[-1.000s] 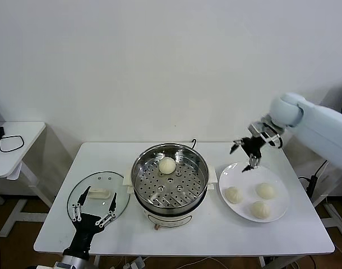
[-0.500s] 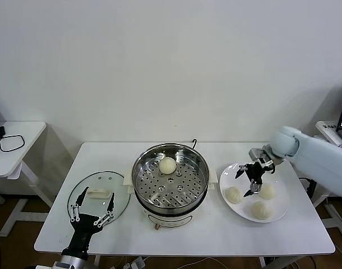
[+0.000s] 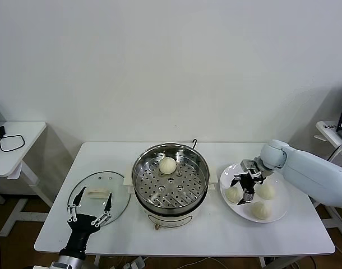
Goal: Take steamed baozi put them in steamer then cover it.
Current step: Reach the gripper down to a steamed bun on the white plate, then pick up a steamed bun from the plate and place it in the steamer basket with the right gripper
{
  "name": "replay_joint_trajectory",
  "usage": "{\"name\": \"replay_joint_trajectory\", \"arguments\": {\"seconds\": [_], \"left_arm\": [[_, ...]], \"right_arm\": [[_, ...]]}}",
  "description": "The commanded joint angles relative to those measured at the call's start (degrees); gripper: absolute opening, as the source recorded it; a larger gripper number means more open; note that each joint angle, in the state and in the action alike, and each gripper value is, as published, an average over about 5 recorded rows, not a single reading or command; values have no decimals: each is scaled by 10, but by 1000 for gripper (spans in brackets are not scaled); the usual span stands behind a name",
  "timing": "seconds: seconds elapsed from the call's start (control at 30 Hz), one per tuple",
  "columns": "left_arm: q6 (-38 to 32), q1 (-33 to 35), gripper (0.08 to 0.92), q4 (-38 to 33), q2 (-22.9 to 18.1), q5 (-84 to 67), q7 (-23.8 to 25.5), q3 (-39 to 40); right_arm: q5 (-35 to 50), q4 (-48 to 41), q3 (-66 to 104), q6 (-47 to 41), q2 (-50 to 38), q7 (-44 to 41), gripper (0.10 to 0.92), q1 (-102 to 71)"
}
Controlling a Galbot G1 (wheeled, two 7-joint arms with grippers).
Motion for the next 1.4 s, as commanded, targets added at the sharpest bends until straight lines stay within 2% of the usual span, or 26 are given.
{"name": "replay_joint_trajectory", "arguments": {"seconds": [0.03,0.4,0.57,0.7,0.9,1.1,1.4], "left_arm": [[1,-2,823,1,1,-3,0,-5],[2,-4,823,-2,-2,-4,-1,2],[2,-6,823,-3,0,-4,-1,3],[2,-8,823,-5,1,-4,-1,8],[1,-12,823,-7,4,-3,-1,15],[4,-16,823,-7,6,-2,-3,21],[10,-25,823,-10,7,0,-4,29]], "right_arm": [[-7,-16,10,0,17,11,821,-19],[3,16,-10,0,-3,2,717,33],[19,47,-56,1,-20,-35,706,140],[69,72,-136,-7,-9,-70,701,262],[173,132,-226,-41,44,-85,678,411],[303,198,-269,-105,126,-49,663,471],[361,178,-298,-139,282,9,662,469]]}}
